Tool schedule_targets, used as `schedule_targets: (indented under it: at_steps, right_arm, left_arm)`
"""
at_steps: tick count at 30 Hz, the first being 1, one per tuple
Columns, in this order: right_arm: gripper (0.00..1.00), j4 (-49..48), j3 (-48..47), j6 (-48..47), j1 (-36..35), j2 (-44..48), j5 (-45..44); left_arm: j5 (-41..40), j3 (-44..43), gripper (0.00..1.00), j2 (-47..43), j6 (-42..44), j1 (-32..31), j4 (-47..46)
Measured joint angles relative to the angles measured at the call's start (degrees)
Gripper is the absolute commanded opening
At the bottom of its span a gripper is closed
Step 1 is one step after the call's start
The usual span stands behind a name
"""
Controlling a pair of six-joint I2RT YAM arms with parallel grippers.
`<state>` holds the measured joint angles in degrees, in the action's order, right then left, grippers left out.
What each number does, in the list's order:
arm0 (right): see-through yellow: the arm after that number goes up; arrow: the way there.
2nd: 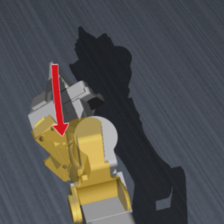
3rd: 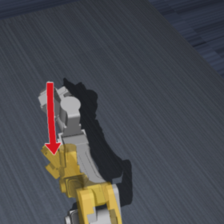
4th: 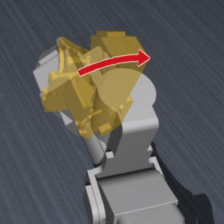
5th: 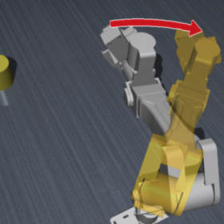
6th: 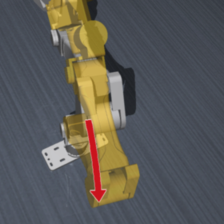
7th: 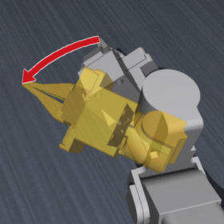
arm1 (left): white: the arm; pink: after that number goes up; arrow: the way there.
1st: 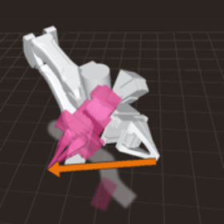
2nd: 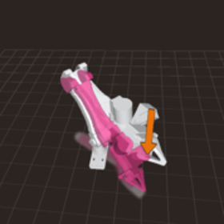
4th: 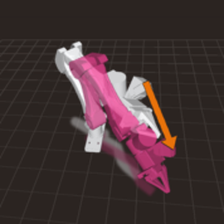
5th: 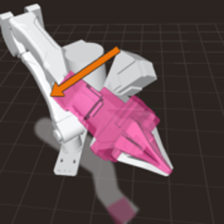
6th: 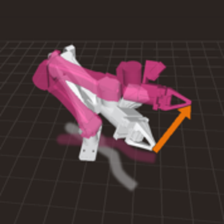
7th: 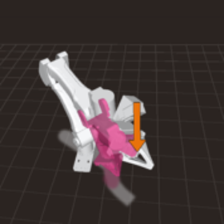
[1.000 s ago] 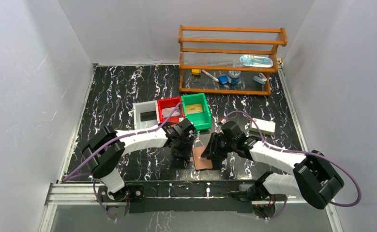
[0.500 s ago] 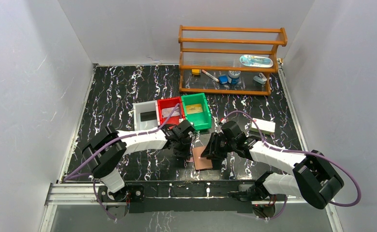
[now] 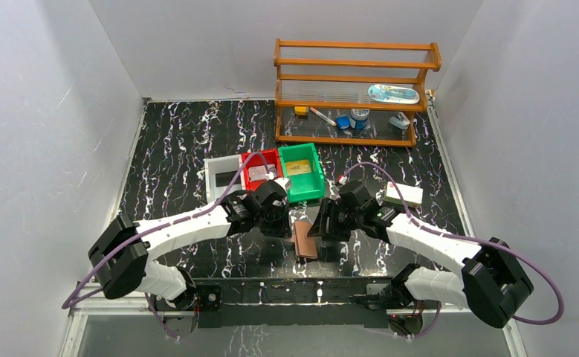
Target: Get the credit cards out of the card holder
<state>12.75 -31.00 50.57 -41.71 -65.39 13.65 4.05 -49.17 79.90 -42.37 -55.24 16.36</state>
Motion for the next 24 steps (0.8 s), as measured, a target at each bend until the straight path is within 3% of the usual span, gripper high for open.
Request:
schedule_targets:
  at_steps: [18,20,22,24]
  right_arm:
    - [0.76,2.12,-8.44,-2.62,-9.05,-6.82,-3.48]
    - [0.74,2.36,-9.25,-3.13,-9.70,-7.41,-4.00]
    - [0.61,2.60,-9.64,-3.45,-10.14,-7.96,-4.63]
    - [0.54,3.56,-9.97,-3.82,-10.47,-8.79,-6.03]
  left_arm:
    - [0.85,0.74,0.00,-3.72,2.34,-0.02,0.39]
    - [0.83,0.74,0.00,-3.72,2.34,-0.02,0.39]
    - [0.81,0.72,0.00,-3.78,2.34,-0.02,0.48]
    - [0.57,0.72,0.00,-3.96,2.36,0.00,0.79]
